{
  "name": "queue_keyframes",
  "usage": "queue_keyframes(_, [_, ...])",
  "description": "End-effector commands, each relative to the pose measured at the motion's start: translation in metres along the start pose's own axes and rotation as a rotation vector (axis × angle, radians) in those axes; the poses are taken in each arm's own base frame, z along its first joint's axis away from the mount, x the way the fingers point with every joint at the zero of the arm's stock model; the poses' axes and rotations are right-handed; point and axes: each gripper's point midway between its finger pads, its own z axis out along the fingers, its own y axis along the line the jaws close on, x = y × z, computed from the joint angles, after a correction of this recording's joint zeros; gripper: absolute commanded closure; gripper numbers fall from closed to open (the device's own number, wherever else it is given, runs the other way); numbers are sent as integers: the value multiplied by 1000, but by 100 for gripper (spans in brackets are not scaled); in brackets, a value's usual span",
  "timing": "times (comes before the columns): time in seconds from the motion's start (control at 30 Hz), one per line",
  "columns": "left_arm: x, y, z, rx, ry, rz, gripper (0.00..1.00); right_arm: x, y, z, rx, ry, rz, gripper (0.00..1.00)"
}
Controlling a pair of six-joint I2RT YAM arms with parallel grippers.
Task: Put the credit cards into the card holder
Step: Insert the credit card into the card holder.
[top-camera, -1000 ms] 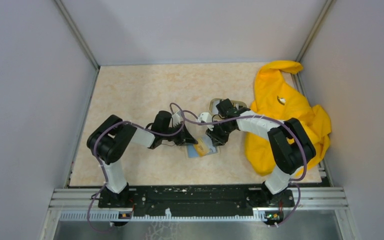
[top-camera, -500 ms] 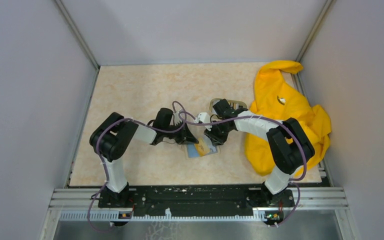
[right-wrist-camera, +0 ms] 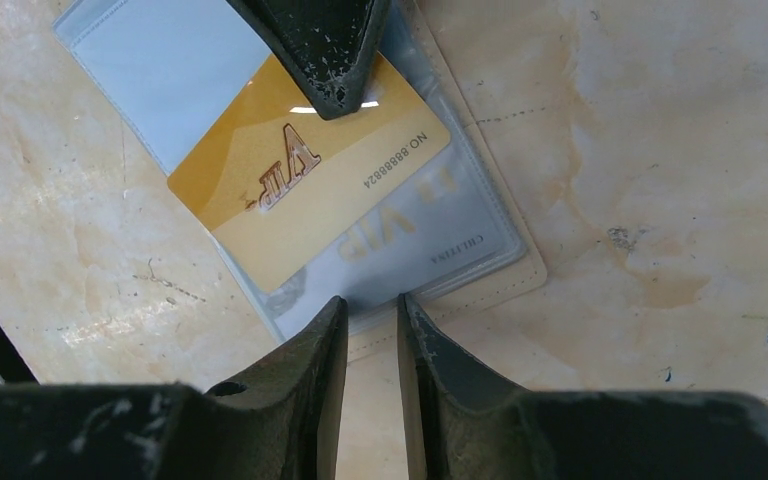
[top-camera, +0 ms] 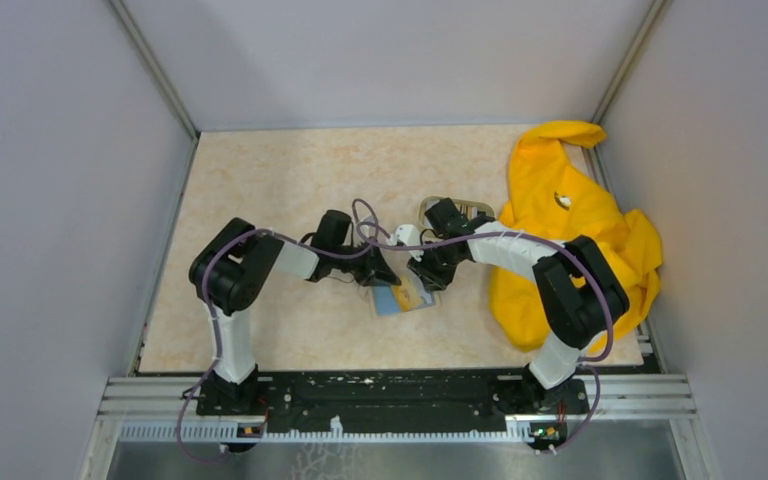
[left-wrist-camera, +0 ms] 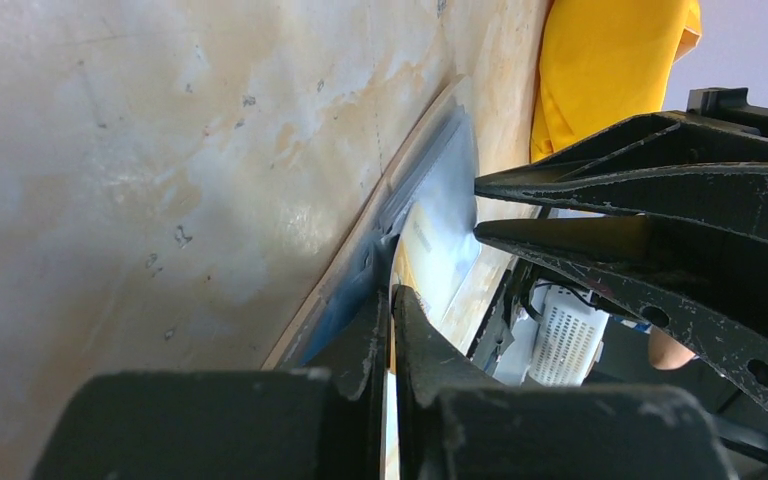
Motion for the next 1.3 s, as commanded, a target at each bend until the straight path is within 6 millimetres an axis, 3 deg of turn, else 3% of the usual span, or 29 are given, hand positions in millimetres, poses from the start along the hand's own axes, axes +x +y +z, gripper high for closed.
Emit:
queue_keyframes(0.0, [11,30,7,-93,31,-23,94,-25,-12,4,52,-53,-41,75])
queue_keyframes(0.2, [10,29,9,-72,40,-19,87,-46,-12,-14,81,-130,-43,72])
queue_keyframes(0.4, [9,29,8,-66,41,-13,79,-74,13,-30,10,-283,-135,73])
queue_keyframes(0.6, [9,30,8,-52,53,-10,77,-96,52,-24,-10,-335,-382,76])
queue_keyframes(0.77, [8,30,7,-41,59,3,76,-98,74,-10,-30,-262,-650,79])
queue_keyframes(0.93, [8,32,7,-35,60,6,74,-111,76,12,43,-210,-775,87])
queue_keyframes(1.07, [9,34,7,-35,64,5,74,-105,56,29,143,-89,-748,91])
queue_keyframes(1.27, [11,37,9,-35,69,0,74,-101,42,36,214,-55,-709,92])
